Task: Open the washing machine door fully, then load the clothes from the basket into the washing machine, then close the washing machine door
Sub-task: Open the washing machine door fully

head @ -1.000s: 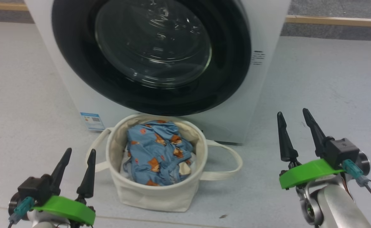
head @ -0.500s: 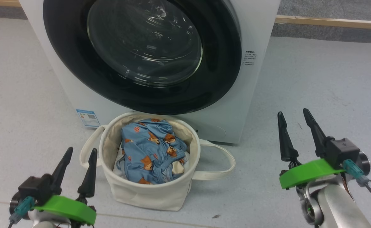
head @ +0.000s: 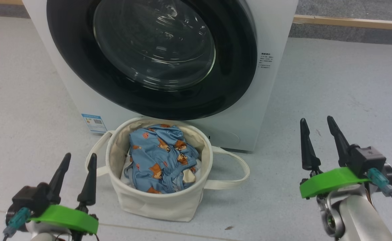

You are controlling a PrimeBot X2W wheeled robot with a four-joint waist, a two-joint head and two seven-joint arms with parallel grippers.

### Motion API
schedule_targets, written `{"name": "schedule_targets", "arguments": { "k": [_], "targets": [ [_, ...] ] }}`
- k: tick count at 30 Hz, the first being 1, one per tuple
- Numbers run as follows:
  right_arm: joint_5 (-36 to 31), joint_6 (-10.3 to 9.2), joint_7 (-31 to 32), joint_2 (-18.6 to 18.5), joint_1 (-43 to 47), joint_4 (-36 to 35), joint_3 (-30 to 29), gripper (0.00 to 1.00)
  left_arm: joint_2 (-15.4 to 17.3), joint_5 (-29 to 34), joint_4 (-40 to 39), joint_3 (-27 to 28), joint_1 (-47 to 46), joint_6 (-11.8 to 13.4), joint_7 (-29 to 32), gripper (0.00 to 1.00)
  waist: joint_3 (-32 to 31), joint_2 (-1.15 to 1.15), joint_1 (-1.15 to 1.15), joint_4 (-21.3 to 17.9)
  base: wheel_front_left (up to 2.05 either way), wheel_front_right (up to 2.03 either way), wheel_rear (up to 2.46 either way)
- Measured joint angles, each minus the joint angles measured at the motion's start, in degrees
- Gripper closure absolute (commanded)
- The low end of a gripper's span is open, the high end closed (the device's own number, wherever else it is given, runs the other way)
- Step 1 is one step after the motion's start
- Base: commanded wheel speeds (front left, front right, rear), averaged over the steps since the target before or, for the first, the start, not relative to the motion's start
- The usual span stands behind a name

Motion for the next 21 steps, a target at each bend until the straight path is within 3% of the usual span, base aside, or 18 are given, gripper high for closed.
{"name": "schedule_targets", "arguments": {
  "k": [5,19,20,21],
  "targets": [
    [0.00,0.00,0.00,0.38,-0.02,0.77,-0.85,0.00,-1.42,-4.02,-0.12,0.98,0.02,0.00,0.00,0.00,0.45,0.00,0.00,0.33,0.00,0.00,0.00],
    [0.15,0.00,0.00,0.35,-3.63,2.63,-3.70,0.00,-1.22,-3.57,-2.23,0.98,-0.46,0.00,-0.01,0.00,4.76,0.00,0.00,2.36,0.00,0.00,0.00],
    [0.47,0.00,0.00,0.29,-3.89,2.90,-4.03,0.06,-1.22,-3.57,-2.22,0.82,-0.73,0.00,-0.01,0.00,5.11,0.00,0.00,2.66,0.00,0.00,0.00],
    [1.05,0.00,0.00,0.19,-4.71,3.46,-4.65,0.20,-1.15,-3.58,-2.21,0.52,-1.22,0.00,-0.01,0.00,5.84,0.00,0.00,3.20,0.00,0.00,0.00]
  ]
}}
